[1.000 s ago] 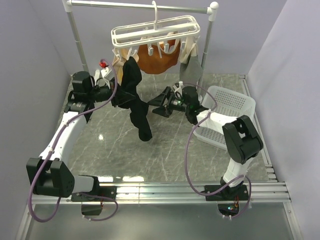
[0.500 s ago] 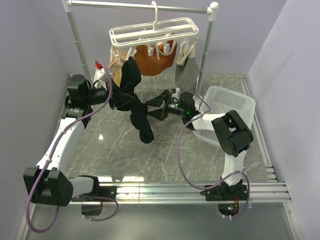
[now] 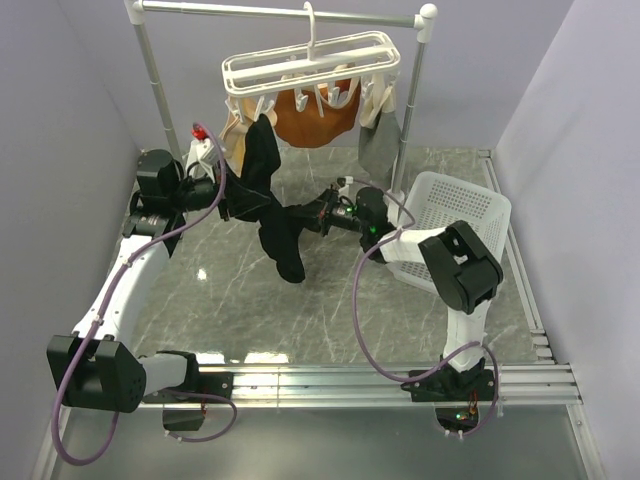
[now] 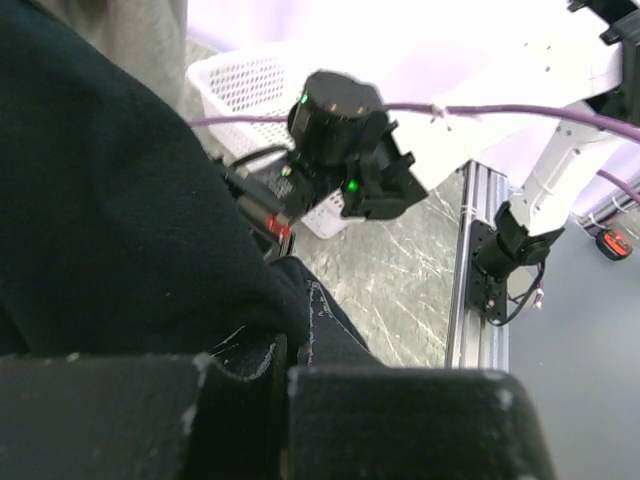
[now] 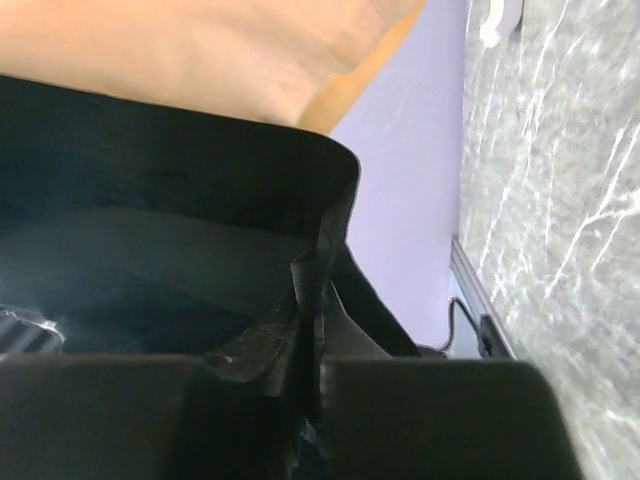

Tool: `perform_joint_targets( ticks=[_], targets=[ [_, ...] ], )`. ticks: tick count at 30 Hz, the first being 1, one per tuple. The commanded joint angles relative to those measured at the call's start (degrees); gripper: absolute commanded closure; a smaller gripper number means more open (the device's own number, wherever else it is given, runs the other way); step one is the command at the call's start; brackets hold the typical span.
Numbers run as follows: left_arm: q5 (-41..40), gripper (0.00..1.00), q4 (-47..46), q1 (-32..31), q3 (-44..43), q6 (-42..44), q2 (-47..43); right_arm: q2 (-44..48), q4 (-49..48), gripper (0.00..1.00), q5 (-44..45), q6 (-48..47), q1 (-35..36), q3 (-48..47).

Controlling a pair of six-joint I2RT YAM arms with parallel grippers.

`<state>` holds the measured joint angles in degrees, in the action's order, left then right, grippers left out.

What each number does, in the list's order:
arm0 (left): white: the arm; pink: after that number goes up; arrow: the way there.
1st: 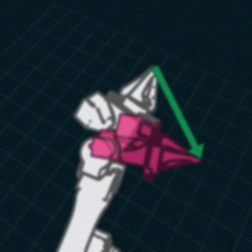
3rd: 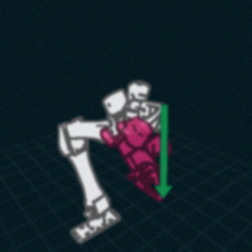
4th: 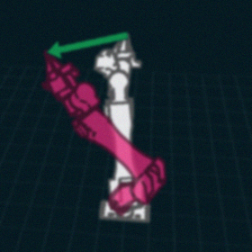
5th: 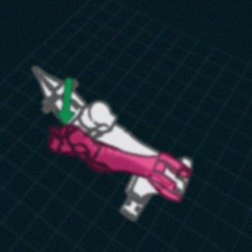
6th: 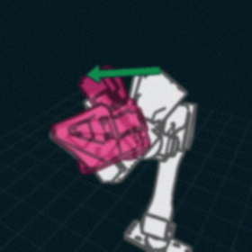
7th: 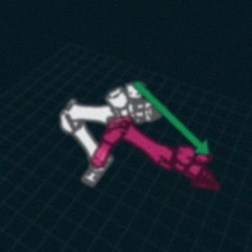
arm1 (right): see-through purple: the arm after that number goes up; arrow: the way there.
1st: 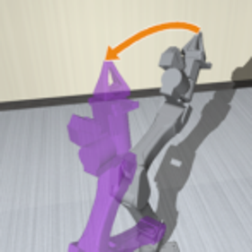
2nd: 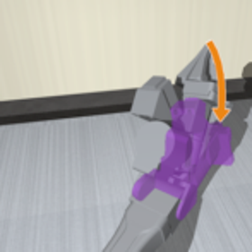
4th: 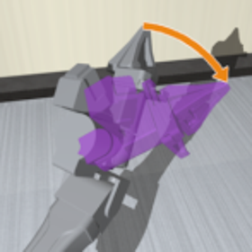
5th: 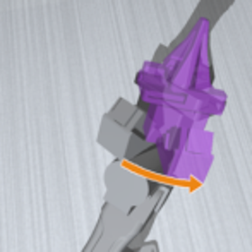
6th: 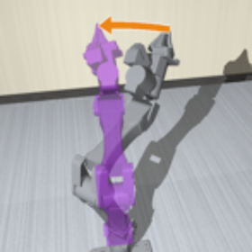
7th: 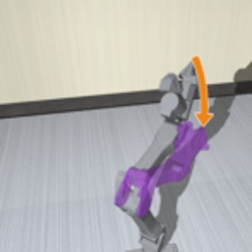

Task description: Clip the underwear to the hanger

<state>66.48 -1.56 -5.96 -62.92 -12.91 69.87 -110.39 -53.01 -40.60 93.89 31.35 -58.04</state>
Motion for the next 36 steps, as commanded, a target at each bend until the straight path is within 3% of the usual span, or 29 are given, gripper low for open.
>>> perform_joint_targets(
  ticks=[1, 3, 6, 7, 13, 14, 21, 28, 36],
  targets=[
    [-2.2, 1.0, 4.3, 0.5, -0.2, 3.8, -1.7, 3.9, -1.4, 0.97, 0.7, -2.4, -2.3, 0.9],
    [-5.9, 0.99, 4.6, 0.5, 0.8, 4.1, -2.4, 5.9, -0.3, 1.0, 0.9, -3.5, -3.9, 1.3],
    [-10.5, 0.87, 4.3, 0.6, 2.5, 3.4, -3.4, 9.1, 3.3, 1.0, 0.0, -6.7, -6.1, 1.1],
    [-13.0, 0.76, 4.7, 0.7, 2.8, 3.2, -3.6, 10.1, 4.7, 1.0, -0.6, -9.7, -6.8, 0.8],
    [-20.9, 0.38, 6.1, 0.9, 2.2, 1.4, -5.3, 17.1, 18.3, 1.0, -1.9, -22.0, -9.5, -0.6],
    [-22.0, 0.37, 7.2, 1.0, 1.6, 1.8, -6.3, 18.9, 22.5, 1.0, -1.7, -26.5, -9.6, -1.2],
    [-21.7, 0.39, 13.9, 0.9, 0.3, 6.6, -11.8, 26.5, 33.3, 1.0, 1.0, -39.6, -10.0, -2.4],
    [-22.5, 0.6, 17.6, -4.9, 2.0, 6.8, -12.9, 34.6, 36.7, 1.0, 6.9, -51.4, -9.6, -0.8],
    [-29.6, 0.73, 7.7, -15.3, 4.3, 2.8, -7.6, 40.8, 36.9, 1.0, 10.2, -56.1, -9.2, 1.7]
  ],
)
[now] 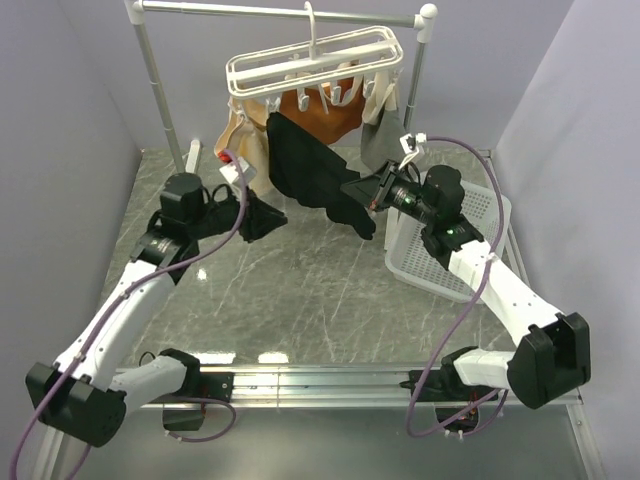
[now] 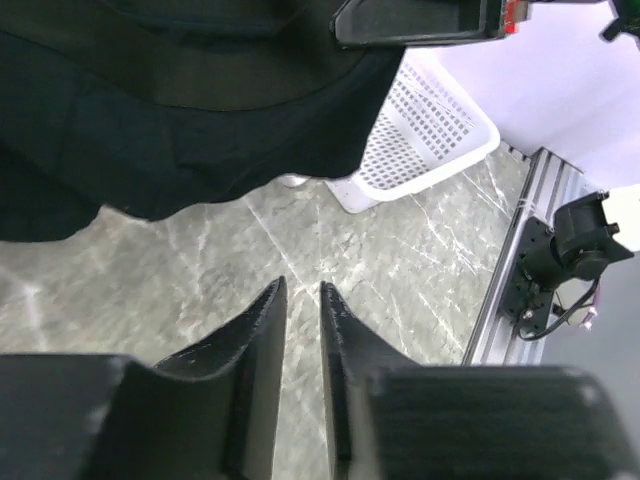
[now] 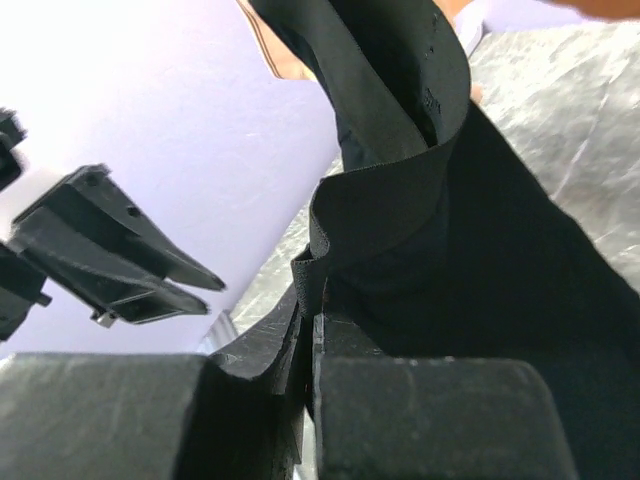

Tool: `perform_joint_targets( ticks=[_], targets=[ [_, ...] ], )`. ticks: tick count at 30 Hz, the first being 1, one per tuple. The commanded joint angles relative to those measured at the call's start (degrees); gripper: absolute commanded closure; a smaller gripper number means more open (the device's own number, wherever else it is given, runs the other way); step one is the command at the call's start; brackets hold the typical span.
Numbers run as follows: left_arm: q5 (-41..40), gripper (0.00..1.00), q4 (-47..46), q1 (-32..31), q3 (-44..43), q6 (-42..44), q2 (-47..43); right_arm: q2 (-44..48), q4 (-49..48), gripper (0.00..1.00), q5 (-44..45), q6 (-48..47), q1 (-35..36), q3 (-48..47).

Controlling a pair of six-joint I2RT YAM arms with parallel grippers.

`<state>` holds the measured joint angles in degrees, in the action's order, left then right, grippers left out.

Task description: Clip the underwear to the hanger

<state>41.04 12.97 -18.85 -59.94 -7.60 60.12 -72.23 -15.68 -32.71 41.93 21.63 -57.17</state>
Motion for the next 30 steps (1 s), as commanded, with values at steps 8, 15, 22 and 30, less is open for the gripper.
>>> perform_joint_targets(
  ticks=[8, 15, 22, 30],
  targets=[
    [-8.0, 0.83, -24.9, -8.3, -0.3, -13.1, 15.8, 5.7, 0.8, 1.0, 0.4, -9.4, 2.5, 0.8],
    [-13.3, 0.83, -32.8, -10.8, -7.9, -18.9, 26.7, 8.5, 2.7, 1.0, -1.1, -14.0, 7.3, 2.1],
    [-11.5, 0.82, -42.9, -10.8, -6.8, -23.3, 27.4, 9.1, 5.9, 1.0, 1.4, -18.5, 10.4, 4.6],
    [-10.2, 0.77, -44.5, -10.8, -6.4, -24.4, 27.6, 0.7, 11.5, 1.0, 7.9, -23.1, 11.6, 0.3]
  ],
)
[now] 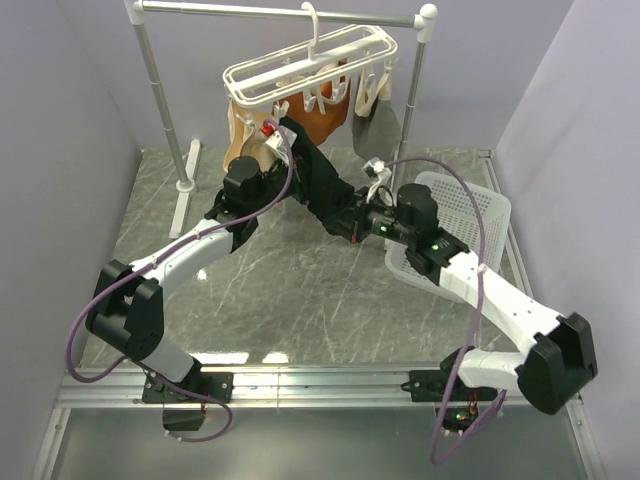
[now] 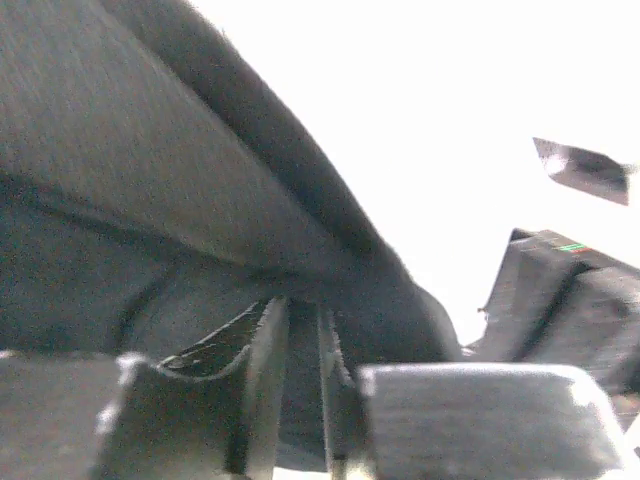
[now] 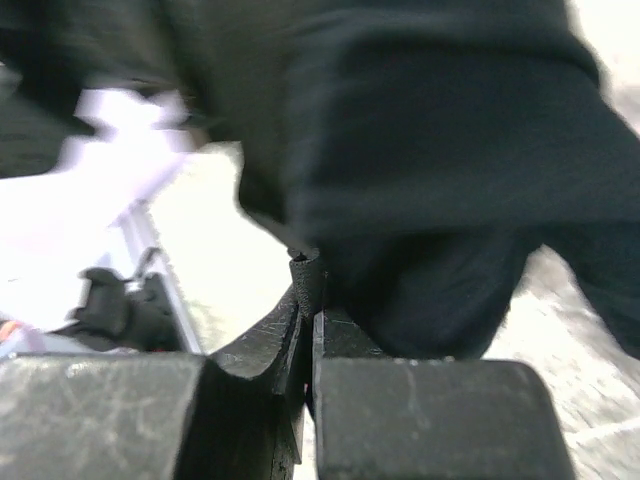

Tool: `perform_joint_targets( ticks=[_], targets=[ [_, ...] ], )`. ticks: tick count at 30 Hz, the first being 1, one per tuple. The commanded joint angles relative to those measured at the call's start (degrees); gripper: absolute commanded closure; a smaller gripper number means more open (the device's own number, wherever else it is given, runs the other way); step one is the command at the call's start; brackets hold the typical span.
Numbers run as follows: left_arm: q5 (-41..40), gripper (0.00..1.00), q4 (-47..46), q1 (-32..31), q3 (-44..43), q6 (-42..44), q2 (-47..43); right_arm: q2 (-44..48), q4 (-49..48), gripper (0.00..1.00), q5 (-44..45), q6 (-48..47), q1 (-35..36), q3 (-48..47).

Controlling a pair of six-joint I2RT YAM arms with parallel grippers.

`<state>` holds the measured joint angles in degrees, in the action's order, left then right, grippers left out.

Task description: Clip the underwear to the hanger

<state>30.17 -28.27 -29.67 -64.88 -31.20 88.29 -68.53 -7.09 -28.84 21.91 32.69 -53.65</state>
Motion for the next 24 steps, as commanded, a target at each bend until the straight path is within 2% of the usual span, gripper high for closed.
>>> perform_joint_targets(
  ticks=[1, 4, 7, 13, 18, 24],
  targets=[
    [0.2, 0.75, -1.6, 0.1, -1.6, 0.1, -0.8, -3.8, 3.0, 1.0, 5.3, -3.3, 0.5, -3.7],
    [-0.7, 0.64, 1.3, 0.8, 0.1, 2.1, -3.6, -7.2, 3.4, 1.0, 9.2, -3.5, 0.5, -5.6],
    [-0.9, 0.57, 4.4, 1.5, 2.8, 3.6, -6.4, -9.9, 3.0, 1.0, 10.1, -2.8, 0.5, -6.5],
    [-2.1, 0.52, 9.9, 4.0, 7.3, 5.1, -10.8, -14.0, -0.3, 1.0, 12.2, -4.6, 0.9, -7.5],
    [-1.1, 0.45, 14.3, 5.2, 10.3, 7.1, -14.6, -17.5, -2.7, 1.0, 10.8, -5.2, 1.5, -8.4],
    [-3.5, 0.41, 19.7, 7.4, 13.6, 10.5, -21.8, -20.6, -3.7, 1.0, 9.6, -6.5, 3.0, -9.5]
  ],
)
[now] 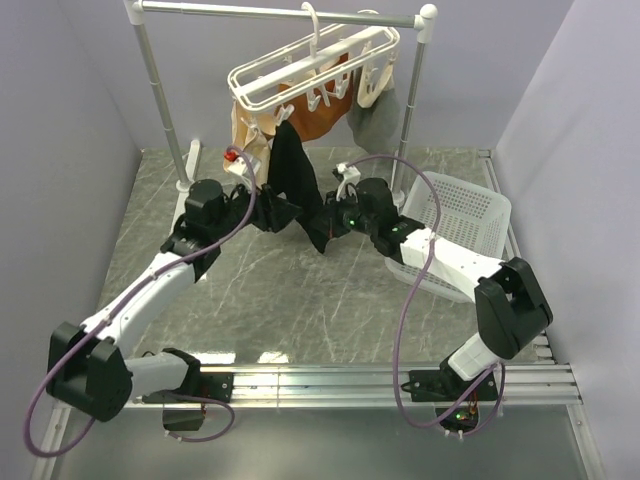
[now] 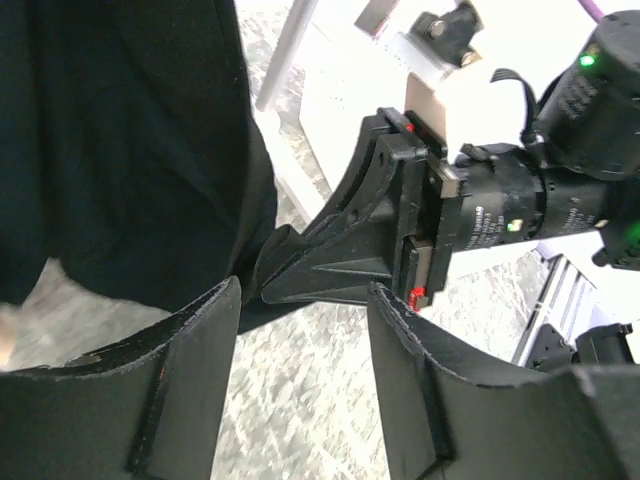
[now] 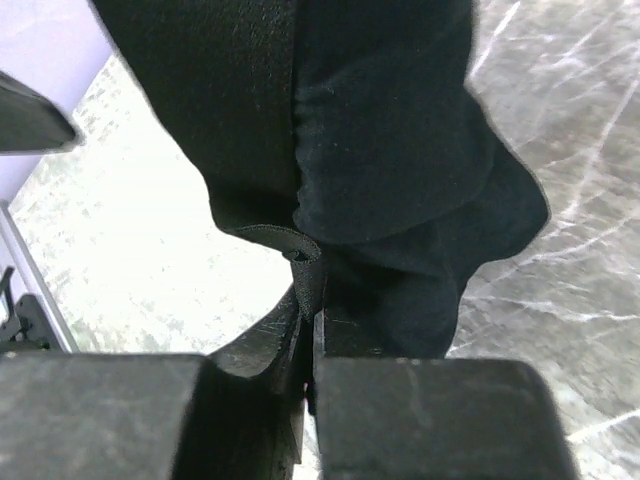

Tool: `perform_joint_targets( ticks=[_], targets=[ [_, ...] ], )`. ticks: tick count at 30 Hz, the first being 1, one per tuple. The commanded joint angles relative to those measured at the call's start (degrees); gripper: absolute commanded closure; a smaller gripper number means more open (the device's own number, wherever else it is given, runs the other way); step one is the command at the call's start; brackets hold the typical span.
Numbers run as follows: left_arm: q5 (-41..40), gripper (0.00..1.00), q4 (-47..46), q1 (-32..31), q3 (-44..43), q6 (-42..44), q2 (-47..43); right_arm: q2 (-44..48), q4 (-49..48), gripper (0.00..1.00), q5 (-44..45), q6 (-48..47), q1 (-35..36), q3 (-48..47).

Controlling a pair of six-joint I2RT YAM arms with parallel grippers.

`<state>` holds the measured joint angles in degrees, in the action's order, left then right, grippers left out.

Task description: Clip the underwear to the hanger

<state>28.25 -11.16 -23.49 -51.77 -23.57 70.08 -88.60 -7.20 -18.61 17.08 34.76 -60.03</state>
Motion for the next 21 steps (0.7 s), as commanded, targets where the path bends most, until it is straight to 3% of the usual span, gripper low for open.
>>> perform_joint_targets(
  ticks=[1, 3, 10, 14, 21],
  targets=[
    [-2.1, 0.41, 3.3, 1.7, 0.6, 3.3, -4.8, -0.9, -3.7, 0.91, -1.0, -1.8, 1.0, -3.6],
    [-2.6, 0.4, 5.1, 3.5, 0.8, 3.4, -5.5, -1.8, -3.1, 0.84, -2.1, -2.1, 1.8, -4.5],
    [0.8, 0.38, 6.3, 8.6, 0.9, 4.1, -8.0, -3.6, -1.7, 0.42, -2.7, -2.3, 2.7, -6.9],
    [5.3, 0.36, 6.6, 10.5, 0.4, 8.2, -8.9, -2.7, 0.0, 0.37, -3.2, -3.4, 2.6, -7.5],
    [11.5, 0.35, 5.2, 10.6, 1.5, 12.8, -9.7, 0.9, 1.7, 0.37, -7.1, -5.3, 2.5, -5.6]
  ],
)
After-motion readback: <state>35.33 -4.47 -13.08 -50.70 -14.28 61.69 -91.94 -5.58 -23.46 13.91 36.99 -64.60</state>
